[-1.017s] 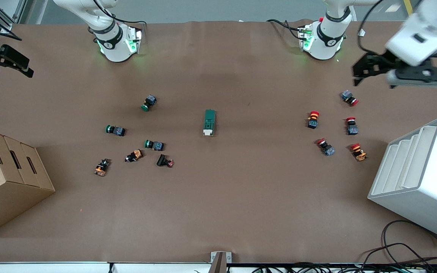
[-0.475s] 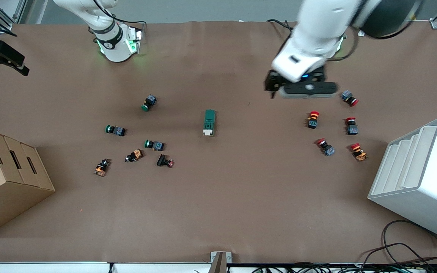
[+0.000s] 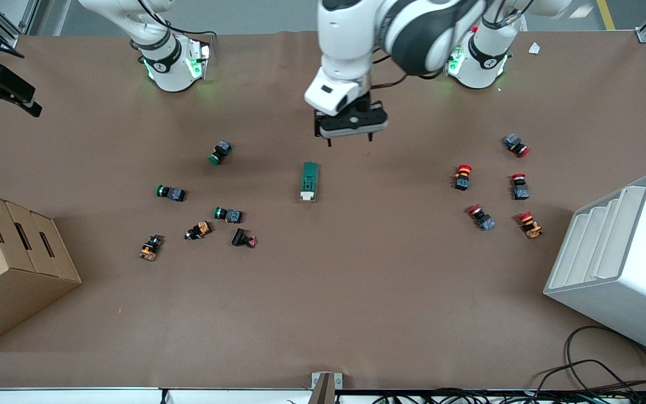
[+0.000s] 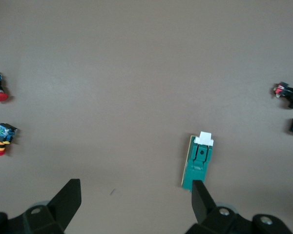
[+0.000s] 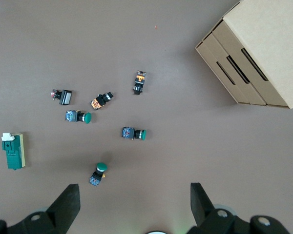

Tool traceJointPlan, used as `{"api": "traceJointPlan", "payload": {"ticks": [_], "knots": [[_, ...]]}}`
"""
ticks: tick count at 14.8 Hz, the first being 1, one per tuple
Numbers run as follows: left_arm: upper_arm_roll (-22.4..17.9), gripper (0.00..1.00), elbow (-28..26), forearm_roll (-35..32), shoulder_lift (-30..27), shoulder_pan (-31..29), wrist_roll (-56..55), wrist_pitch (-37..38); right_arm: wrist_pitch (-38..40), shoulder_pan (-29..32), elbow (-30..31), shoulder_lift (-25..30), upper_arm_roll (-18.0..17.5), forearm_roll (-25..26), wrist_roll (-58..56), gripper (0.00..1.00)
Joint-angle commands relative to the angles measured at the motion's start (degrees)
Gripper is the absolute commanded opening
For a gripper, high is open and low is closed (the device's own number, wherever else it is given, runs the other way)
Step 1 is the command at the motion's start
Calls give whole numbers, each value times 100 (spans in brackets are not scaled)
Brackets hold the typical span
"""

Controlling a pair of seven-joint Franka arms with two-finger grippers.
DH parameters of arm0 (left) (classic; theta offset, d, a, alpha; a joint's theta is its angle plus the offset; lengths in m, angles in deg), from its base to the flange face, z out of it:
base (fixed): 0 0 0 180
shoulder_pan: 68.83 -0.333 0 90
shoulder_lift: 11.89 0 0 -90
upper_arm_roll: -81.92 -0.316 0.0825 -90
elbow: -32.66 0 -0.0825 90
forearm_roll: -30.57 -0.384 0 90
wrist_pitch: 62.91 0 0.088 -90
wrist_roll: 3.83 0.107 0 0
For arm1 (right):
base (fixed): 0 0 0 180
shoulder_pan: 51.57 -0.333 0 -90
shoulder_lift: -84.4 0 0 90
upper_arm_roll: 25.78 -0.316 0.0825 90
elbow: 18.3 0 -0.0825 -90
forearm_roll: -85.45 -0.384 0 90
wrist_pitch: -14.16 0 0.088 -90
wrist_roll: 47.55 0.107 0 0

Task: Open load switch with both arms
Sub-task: 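Lower the left gripper onto the switch while the right gripper reaches in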

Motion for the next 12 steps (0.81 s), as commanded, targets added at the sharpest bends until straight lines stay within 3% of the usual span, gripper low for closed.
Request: {"api": "traceJointPlan", "payload": {"ticks": [1, 5, 12], "knots": [[-17, 100, -24, -790, 497, 442, -1068, -307, -175, -76, -45, -250, 14, 24, -70, 100], [-17, 99, -24, -1906, 1280, 1022, -2440, -581, -192, -330, 16, -487, -12, -99, 620, 100], [9, 99, -199, -4200, 2335, 1699, -4375, -826, -938, -1955, 174, -1295, -30, -178, 4688, 100]]}}
